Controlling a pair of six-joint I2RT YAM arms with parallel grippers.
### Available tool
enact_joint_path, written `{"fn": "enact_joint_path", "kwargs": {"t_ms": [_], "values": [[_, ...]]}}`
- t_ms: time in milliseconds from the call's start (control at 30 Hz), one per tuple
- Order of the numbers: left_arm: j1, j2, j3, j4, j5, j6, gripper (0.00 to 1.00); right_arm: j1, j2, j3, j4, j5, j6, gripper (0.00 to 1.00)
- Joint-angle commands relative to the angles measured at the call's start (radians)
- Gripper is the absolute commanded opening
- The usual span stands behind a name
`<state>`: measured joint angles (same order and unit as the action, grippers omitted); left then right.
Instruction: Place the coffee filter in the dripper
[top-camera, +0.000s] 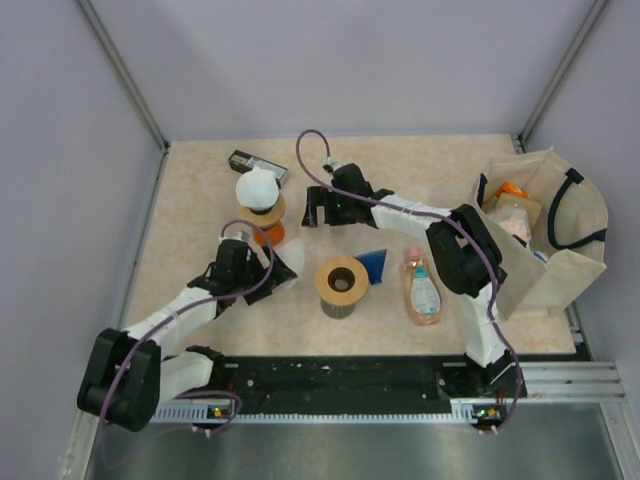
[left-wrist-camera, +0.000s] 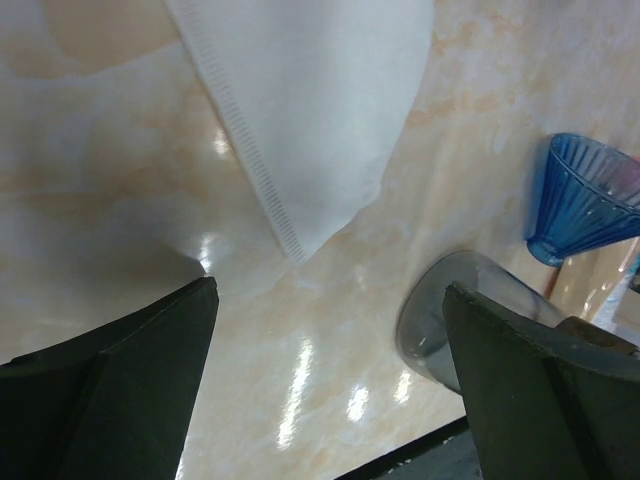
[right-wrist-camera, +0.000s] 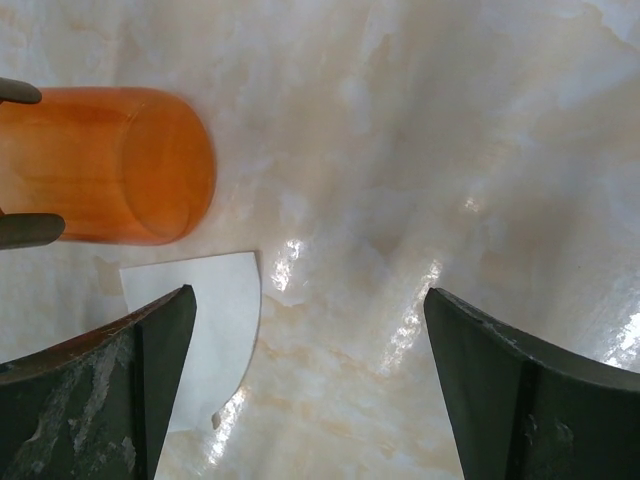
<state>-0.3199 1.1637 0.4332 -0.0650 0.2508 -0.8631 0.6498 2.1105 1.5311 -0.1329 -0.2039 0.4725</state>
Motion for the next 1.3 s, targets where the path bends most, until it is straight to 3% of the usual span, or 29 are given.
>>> {"fn": "enact_joint_path", "kwargs": {"t_ms": [0, 100, 200, 400, 533, 733, 1267], "values": [[-0.001, -0.134, -0.001, -0.2, -0.189, 0.032, 0.99, 0.016, -0.073, -0.019, 0.009, 0.014, 0.002, 0.96], [0.002, -0.194, -0.007, -0.19, -0.292, 0.026, 0.99, 0.033, -0.064, -0.022, 0.007, 0.009, 0.017, 0.96], [0.008, -0.197, -0.027, -0.069, -0.327, 0.02, 0.99, 0.05, -0.05, -0.022, 0.012, 0.006, 0.055, 0.94], [0.007, -0.075, -0.057, 0.191, -0.268, -0.054, 0.99, 0.079, -0.037, -0.037, 0.029, 0.035, 0.146, 0.86], [0.004, 0.01, -0.025, 0.204, -0.173, -0.07, 0.97, 0.082, -0.021, -0.046, 0.048, 0.023, 0.187, 0.8], [0.002, 0.063, -0.065, 0.289, -0.14, -0.103, 0.95, 0.103, -0.001, -0.048, 0.061, -0.003, 0.207, 0.71], [-0.002, 0.108, -0.057, 0.321, -0.124, -0.099, 0.95, 0.129, 0.083, 0.001, 0.055, -0.143, 0.235, 0.65]]}}
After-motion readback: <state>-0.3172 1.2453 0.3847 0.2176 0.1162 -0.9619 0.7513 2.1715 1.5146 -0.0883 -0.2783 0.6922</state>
